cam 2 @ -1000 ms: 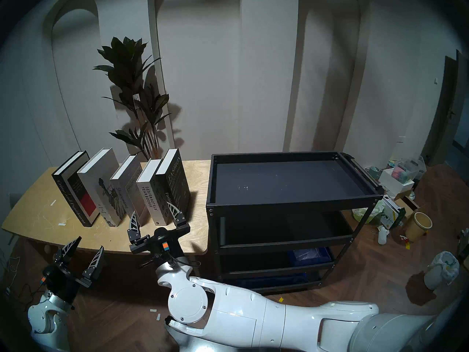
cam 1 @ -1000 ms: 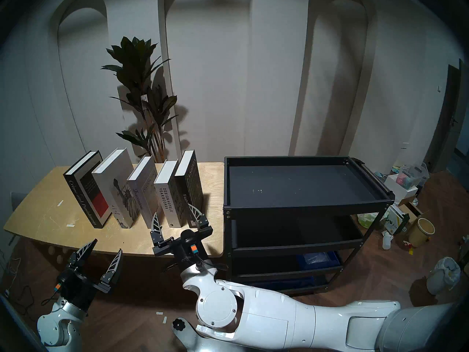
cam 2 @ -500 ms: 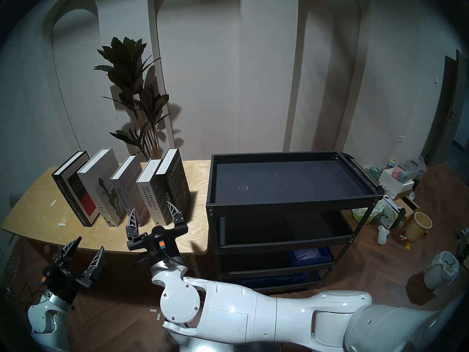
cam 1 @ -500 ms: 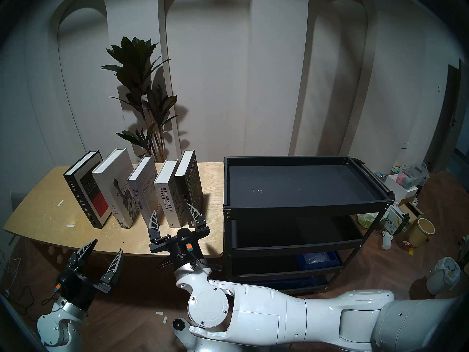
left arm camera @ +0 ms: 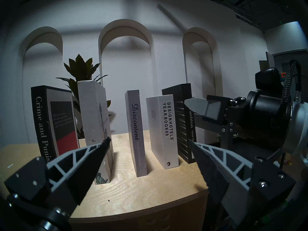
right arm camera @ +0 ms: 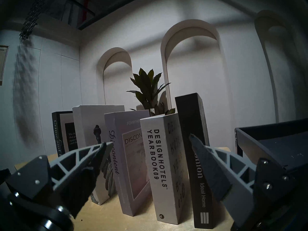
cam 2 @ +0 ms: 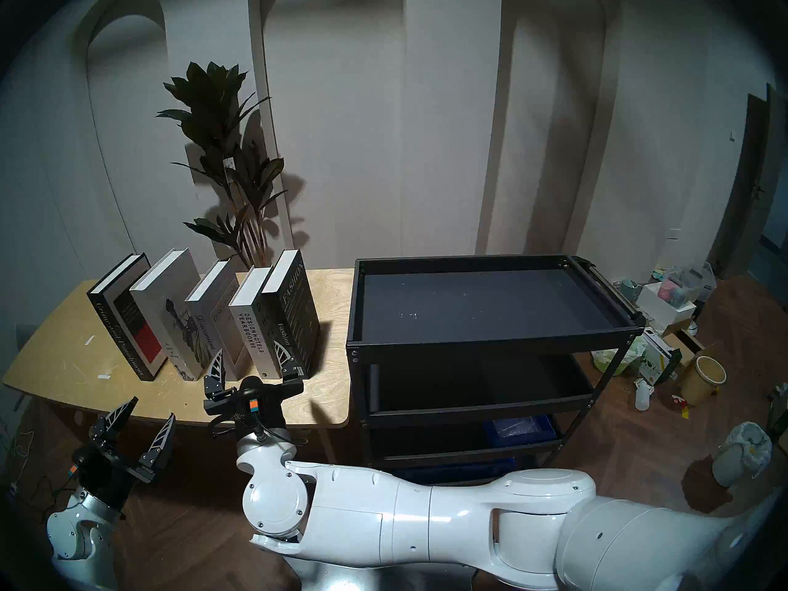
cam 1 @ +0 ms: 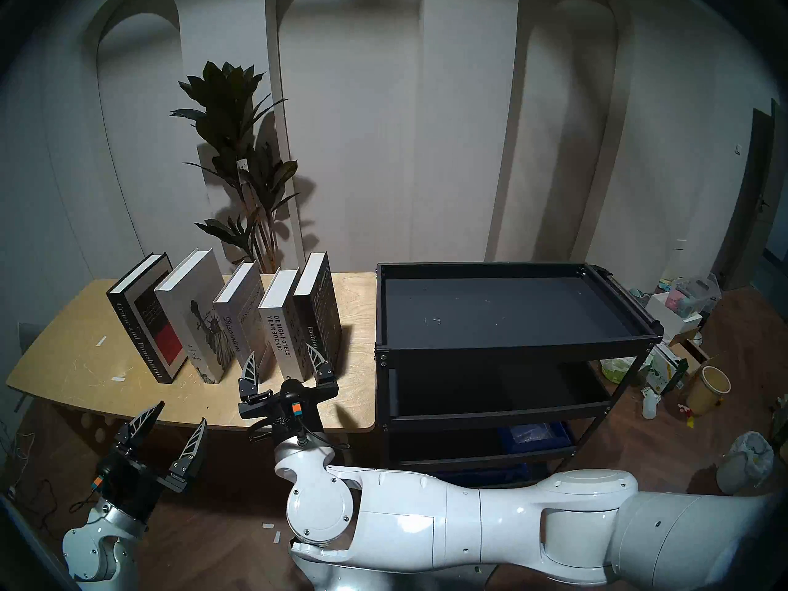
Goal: Move the books from the display table onto the shelf, standing them upright with spines facing out and tallest at one end
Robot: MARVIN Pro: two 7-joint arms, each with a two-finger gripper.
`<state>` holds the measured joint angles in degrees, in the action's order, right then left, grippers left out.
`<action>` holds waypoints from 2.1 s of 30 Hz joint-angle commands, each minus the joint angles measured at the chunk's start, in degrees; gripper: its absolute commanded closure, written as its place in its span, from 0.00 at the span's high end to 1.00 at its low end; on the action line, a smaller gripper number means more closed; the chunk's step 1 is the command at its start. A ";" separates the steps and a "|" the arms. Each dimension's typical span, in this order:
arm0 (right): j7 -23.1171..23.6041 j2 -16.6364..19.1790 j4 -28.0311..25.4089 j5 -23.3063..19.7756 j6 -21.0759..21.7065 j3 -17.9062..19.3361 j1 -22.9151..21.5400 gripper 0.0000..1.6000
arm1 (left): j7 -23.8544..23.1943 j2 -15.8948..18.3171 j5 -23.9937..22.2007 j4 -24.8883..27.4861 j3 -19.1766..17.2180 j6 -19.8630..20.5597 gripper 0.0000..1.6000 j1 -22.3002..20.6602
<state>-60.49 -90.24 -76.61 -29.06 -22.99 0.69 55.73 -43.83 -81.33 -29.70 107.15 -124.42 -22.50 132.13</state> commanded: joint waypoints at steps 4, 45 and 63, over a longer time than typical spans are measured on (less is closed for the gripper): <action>-5.06 -7.63 3.35 -3.90 -0.72 -1.85 -4.07 1.00 | -0.19 0.01 -0.05 0.77 -0.11 -0.19 1.00 0.09; -24.05 -24.76 27.55 -23.24 -5.43 -18.28 -14.54 1.00 | -0.53 -0.11 -0.42 0.97 -1.21 -0.02 1.00 0.35; -18.90 -24.76 33.08 -28.88 -10.74 -17.94 -15.00 1.00 | -0.56 -0.50 -0.16 1.65 -0.57 -0.06 1.00 0.66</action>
<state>-73.30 -113.73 -44.77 -57.57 -32.24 -18.35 41.88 -44.44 -81.87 -29.92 107.68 -124.82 -22.50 132.78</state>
